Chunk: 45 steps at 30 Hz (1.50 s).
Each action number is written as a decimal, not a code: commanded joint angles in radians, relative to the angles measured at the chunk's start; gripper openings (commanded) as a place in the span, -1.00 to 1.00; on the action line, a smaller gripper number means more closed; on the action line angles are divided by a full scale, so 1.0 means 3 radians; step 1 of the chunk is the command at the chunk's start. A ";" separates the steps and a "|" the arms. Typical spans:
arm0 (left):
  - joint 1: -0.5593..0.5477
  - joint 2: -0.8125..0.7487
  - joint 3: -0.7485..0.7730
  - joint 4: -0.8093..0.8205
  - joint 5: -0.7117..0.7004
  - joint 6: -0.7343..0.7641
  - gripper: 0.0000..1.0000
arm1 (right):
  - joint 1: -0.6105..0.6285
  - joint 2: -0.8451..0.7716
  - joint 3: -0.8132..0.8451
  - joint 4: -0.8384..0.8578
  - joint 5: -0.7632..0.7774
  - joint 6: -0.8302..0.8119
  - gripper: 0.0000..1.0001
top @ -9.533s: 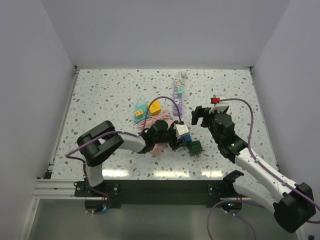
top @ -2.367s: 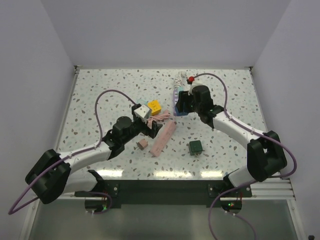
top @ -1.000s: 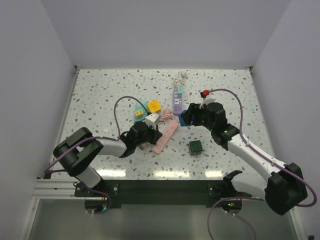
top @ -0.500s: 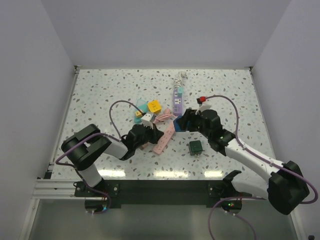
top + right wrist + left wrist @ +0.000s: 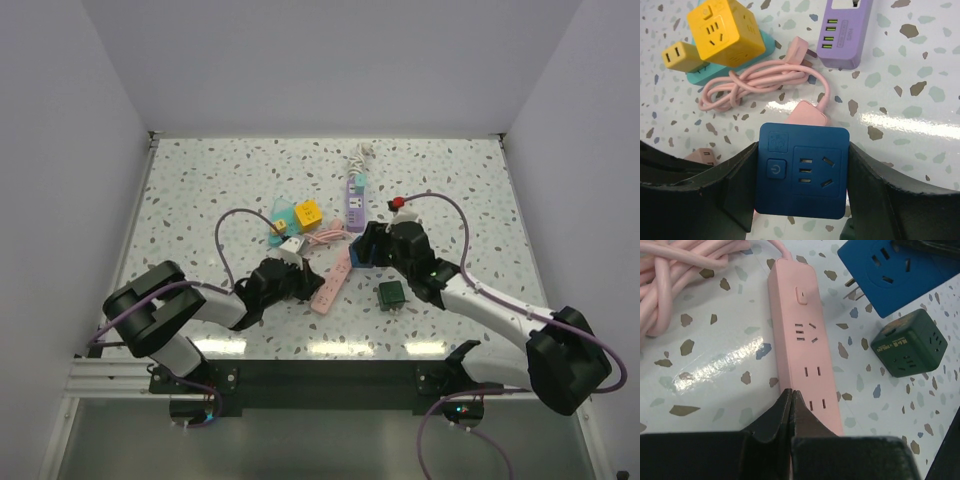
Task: Insert the plug
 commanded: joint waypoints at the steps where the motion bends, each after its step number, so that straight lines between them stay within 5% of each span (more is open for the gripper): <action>1: -0.0037 -0.0221 -0.0133 -0.0416 -0.0063 0.0062 -1.00 | 0.0003 0.0086 0.0065 0.0023 0.0208 -0.0055 -1.00; 38: -0.0425 0.0657 0.0413 -0.0463 0.0075 0.0022 -1.00 | 0.0013 0.0946 0.0617 0.0483 0.0152 -0.0229 -1.00; 45: -0.0425 0.0429 0.0363 -0.0794 -0.0277 0.0129 -1.00 | 0.0013 0.0778 0.0628 0.0356 0.0330 -0.0326 -1.00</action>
